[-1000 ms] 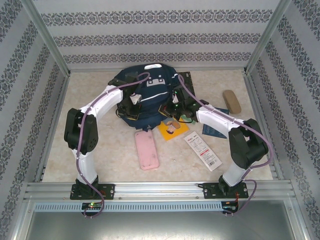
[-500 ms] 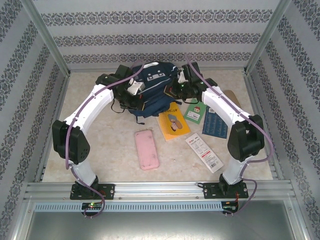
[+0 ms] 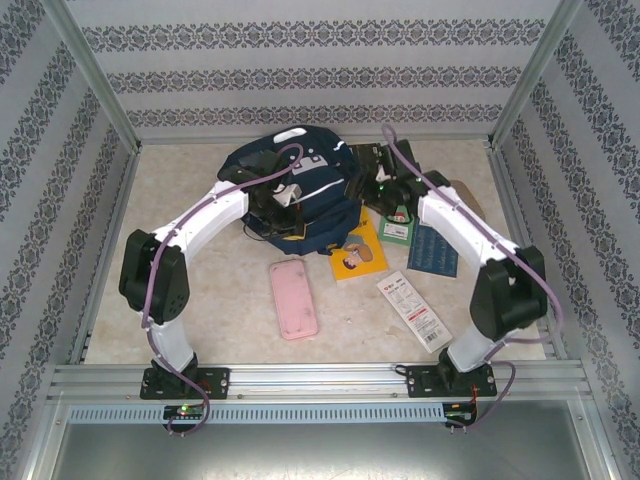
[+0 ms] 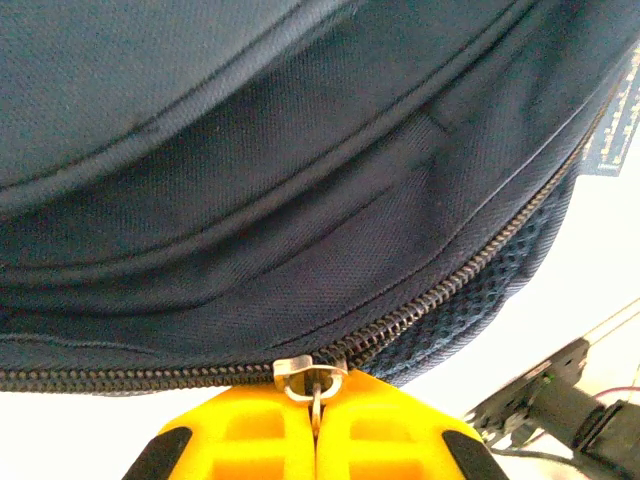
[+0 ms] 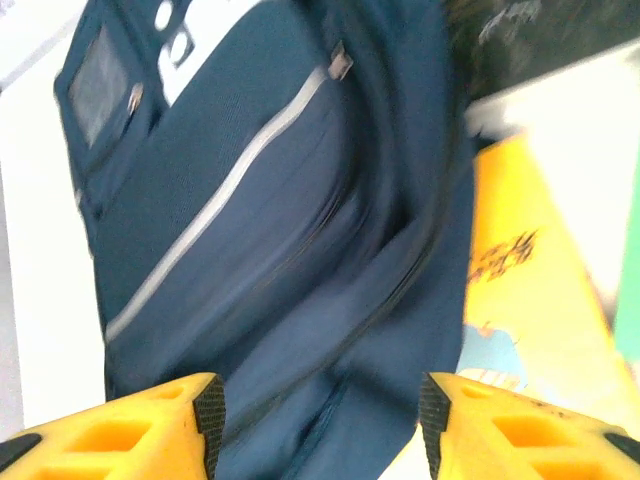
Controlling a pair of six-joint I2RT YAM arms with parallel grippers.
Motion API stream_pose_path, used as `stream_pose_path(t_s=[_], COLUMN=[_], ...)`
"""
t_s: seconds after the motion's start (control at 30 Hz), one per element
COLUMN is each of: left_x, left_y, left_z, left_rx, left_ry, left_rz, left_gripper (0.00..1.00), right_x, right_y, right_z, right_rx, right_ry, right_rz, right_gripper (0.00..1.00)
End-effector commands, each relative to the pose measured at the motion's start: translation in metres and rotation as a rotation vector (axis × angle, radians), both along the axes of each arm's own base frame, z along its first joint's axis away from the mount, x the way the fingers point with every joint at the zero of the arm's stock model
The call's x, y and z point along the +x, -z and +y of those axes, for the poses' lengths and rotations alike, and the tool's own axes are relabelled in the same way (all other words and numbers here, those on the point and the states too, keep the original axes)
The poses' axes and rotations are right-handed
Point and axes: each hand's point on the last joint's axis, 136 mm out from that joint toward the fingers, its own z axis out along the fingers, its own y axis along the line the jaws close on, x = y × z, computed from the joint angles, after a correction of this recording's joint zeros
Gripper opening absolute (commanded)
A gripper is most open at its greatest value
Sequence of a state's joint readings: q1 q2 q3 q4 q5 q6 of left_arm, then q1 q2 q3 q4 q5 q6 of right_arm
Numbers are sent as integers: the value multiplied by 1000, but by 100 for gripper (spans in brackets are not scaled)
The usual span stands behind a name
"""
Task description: Pack the student bag
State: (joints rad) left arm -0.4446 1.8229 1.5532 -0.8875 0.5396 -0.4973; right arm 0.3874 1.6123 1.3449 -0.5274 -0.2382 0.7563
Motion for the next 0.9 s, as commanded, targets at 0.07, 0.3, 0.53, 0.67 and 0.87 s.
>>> stream_pose_path(t_s=[0.07, 0.3, 0.53, 0.67, 0.87], left_x=[22, 23, 0, -17, -27], left_y=[-10, -14, -19, -3, 10], left_z=[-31, -33, -10, 7, 19], left_rx=[-137, -171, -88, 5, 67], left_ry=[-81, -83, 52, 107, 171], left_rz=[-1, 59, 64, 79, 75], left_gripper=[0, 0, 0, 0, 0], right_x=[-31, -53, -42, -36, -37], right_y=[1, 54, 79, 64, 34], right_z=[35, 73, 61, 69, 84], right_rx=[110, 91, 20, 97, 215], right_ry=[31, -9, 15, 6, 35], right_rz=[2, 97, 101, 81, 61], right_gripper=[53, 48, 44, 46, 48])
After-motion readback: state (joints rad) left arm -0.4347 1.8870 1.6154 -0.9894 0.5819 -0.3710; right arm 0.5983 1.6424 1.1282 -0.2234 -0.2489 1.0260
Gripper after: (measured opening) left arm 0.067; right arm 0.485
